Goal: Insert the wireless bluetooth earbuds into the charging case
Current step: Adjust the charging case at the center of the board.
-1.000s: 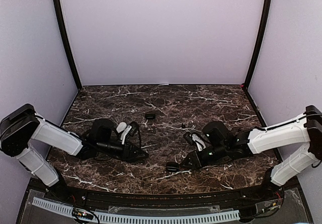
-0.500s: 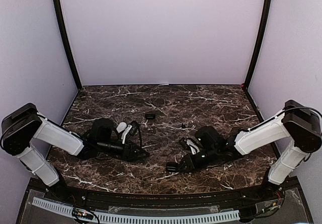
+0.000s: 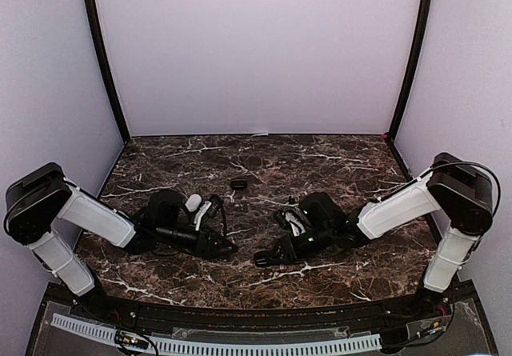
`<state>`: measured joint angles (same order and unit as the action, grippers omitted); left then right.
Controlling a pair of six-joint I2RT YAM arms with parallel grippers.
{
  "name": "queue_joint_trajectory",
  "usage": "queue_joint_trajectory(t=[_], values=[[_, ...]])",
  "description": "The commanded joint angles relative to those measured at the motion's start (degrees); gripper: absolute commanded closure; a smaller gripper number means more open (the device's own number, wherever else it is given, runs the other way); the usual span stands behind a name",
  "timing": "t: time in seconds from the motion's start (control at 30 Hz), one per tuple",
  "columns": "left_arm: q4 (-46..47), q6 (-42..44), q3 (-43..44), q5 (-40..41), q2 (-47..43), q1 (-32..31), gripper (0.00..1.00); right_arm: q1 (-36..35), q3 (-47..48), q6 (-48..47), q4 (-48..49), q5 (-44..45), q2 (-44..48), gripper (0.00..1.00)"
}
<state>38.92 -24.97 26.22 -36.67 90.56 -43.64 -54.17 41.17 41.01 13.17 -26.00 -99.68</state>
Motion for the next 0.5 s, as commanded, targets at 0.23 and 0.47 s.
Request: queue_joint_trajectory(t=[0.23,0.47], values=[[-0.27,1.33,3.04,-1.22,2.38,-0.13,0.35,1.50,4.22,-2.89,3.91,-4.30,-3.29,0.60],[0.44,0.98,3.56,-1.97,3.70,-0.13,0.35,1.52,7.11,-3.28,5.64,-7.68,-5.34,0.58]])
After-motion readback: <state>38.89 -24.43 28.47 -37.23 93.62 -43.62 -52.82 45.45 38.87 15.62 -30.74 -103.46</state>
